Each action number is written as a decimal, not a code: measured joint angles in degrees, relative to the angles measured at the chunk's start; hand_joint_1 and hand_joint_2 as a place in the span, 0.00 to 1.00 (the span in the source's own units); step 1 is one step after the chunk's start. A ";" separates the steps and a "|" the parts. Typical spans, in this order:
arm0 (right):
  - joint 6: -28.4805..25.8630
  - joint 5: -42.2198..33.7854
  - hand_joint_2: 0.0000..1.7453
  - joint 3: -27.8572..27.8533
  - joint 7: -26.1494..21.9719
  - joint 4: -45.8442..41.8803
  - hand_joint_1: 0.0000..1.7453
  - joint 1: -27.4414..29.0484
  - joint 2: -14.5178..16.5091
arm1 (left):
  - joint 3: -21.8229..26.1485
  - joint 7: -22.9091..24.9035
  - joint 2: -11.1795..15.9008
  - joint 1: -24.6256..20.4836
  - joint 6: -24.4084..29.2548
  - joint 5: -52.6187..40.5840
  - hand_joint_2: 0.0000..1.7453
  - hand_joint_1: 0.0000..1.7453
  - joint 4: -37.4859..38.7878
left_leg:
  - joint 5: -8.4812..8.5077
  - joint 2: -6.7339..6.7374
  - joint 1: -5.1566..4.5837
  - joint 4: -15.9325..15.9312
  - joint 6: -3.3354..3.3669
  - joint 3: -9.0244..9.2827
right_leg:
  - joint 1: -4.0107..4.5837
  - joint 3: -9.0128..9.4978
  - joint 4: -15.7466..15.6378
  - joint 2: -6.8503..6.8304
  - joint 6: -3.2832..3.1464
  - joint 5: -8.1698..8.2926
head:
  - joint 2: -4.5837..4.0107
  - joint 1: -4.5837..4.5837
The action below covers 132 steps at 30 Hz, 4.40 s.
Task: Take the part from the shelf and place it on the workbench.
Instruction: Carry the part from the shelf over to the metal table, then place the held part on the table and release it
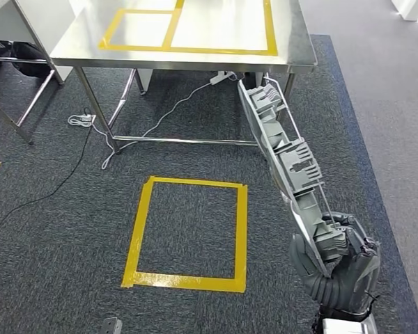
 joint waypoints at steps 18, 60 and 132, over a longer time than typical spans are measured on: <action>-1.38 -0.83 1.00 -2.33 -1.06 -1.79 1.00 -0.28 0.04 | -0.04 0.80 -0.35 -0.78 0.21 0.02 1.00 0.00 0.00 | 4.96 2.59 3.80 4.38 -6.44 -9.51 | -3.35 9.28 -7.12 -0.30 1.09 7.91 | 0.00 -1.44; -1.51 -3.25 1.00 -8.60 -1.37 -2.43 1.00 -2.21 0.04 | -0.25 0.88 -0.68 -1.19 0.15 -0.27 1.00 0.00 0.01 | 4.53 2.06 2.19 0.03 -1.62 -5.39 | -1.22 -2.47 7.32 -0.30 0.73 5.00 | 0.00 -0.98; 5.10 -3.73 1.00 -13.38 1.00 2.11 1.00 -10.23 0.04 | -2.08 2.16 -0.60 -1.98 -0.08 -3.91 1.00 0.00 0.14 | -1.41 1.74 0.92 4.54 -2.74 -1.04 | 0.17 2.31 -6.44 0.06 -2.56 12.96 | 0.00 -0.42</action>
